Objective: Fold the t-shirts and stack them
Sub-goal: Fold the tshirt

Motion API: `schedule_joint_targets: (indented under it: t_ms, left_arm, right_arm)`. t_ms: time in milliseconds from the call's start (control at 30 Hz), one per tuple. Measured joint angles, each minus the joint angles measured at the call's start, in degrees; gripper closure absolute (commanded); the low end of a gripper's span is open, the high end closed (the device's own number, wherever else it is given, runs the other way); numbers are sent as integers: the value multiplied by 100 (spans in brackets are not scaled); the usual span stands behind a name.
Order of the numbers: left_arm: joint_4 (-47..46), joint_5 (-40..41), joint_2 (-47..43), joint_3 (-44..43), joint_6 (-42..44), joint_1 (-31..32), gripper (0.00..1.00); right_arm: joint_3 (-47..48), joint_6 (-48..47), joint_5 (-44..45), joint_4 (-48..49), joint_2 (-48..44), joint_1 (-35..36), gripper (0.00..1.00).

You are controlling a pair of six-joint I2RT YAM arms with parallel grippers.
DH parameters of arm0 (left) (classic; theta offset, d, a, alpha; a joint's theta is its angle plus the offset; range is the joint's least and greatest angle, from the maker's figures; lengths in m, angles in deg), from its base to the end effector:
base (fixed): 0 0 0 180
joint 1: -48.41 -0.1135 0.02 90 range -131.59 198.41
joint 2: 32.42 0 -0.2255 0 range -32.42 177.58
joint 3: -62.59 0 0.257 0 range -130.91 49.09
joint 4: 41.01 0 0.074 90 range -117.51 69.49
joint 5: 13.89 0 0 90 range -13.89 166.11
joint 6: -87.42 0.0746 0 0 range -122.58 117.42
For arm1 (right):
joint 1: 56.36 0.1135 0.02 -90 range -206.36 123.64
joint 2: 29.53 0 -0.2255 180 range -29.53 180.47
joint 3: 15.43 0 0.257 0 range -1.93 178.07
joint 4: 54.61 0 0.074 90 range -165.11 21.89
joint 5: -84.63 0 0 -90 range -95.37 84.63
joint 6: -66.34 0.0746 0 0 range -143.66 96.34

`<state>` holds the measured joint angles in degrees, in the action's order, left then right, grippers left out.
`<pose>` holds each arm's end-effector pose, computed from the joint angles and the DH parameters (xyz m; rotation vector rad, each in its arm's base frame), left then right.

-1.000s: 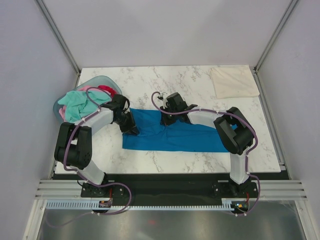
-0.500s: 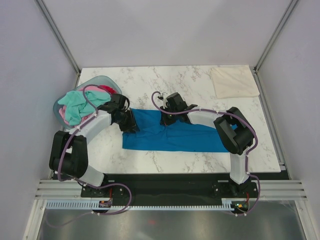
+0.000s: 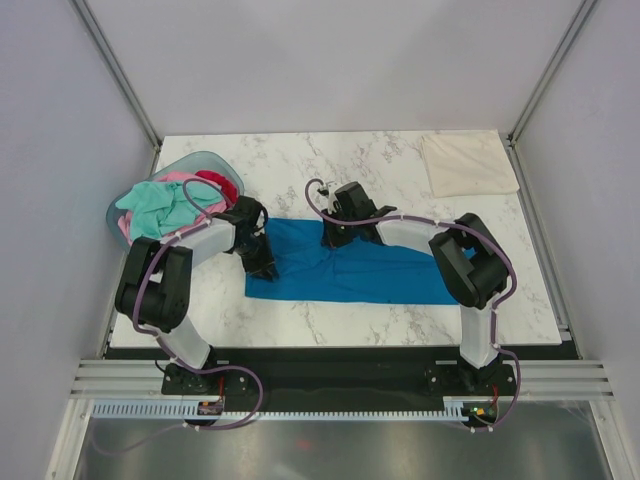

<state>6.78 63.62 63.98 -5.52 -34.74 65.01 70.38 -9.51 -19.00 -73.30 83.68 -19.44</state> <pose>0.2894 -0.1031 0.0733 -0.3637 2.9556 -0.4468 0.3401 0.2775 0.0969 -0.6018 2.3881 0.6927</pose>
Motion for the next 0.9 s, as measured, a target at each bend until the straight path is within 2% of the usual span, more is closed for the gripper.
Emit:
schedule_joint_targets:
  t_ms: [367,433,600,733,900]
  left_arm:
    - [33,173,9,-22,-24,90,70]
    - [52,210,9,-33,-39,103,70]
    - [293,380,-46,-144,-44,133,67]
    - [745,374,-166,-640,-35,94,65]
    - [887,284,-138,-1757,31,-96,65]
  right_arm:
    - [111,-42,24,-131,0,-177,97]
    - [111,-39,42,-144,0,-179,94]
    - [120,-15,48,-269,0,-186,78]
    - [192,24,48,-501,-70,-201,73]
    - [210,216,-61,-660,-400,-221,73]
